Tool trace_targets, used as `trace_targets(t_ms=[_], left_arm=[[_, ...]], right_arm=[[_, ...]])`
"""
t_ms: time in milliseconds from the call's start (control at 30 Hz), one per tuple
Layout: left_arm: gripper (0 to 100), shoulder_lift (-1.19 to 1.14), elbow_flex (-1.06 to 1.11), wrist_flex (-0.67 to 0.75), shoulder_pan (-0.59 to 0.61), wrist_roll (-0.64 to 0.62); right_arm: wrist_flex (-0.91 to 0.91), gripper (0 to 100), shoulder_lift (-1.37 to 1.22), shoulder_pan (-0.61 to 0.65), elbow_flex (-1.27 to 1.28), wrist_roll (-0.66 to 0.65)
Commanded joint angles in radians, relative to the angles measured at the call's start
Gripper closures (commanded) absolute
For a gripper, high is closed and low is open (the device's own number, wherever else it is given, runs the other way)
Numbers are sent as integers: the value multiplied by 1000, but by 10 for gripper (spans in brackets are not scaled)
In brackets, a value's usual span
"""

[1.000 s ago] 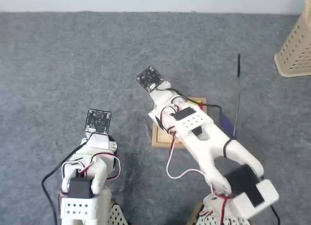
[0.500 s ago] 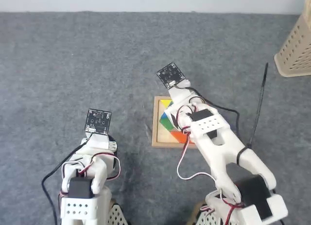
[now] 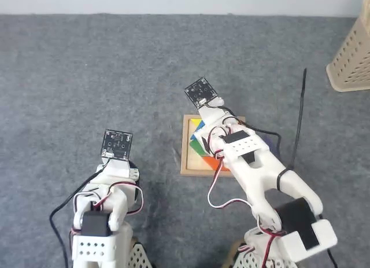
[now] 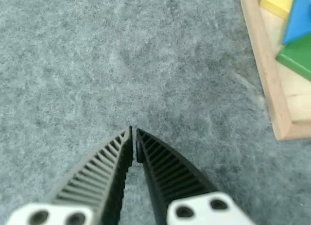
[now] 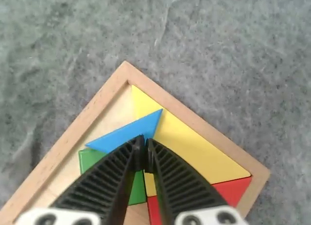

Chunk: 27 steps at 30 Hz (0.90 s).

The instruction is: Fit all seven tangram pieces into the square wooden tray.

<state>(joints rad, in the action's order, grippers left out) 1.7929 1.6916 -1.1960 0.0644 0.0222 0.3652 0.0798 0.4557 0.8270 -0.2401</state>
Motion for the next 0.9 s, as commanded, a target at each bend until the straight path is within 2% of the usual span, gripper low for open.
trace_targets(t_ms=[0, 233, 400, 633, 867], left_arm=[[989, 3, -5, -5, 5, -9], [989, 3, -5, -5, 5, -9], [989, 3, -5, -5, 5, -9], [989, 3, -5, -5, 5, -9], [989, 3, -5, -5, 5, -9]], right_arm=[[-13, 993, -10, 4, -29, -15], [-13, 993, -10, 44, -46, -15], [-13, 993, -10, 101, -44, -115], [-15, 993, -12, 99, -46, -124], [-145, 993, -56, 76, -46, -127]])
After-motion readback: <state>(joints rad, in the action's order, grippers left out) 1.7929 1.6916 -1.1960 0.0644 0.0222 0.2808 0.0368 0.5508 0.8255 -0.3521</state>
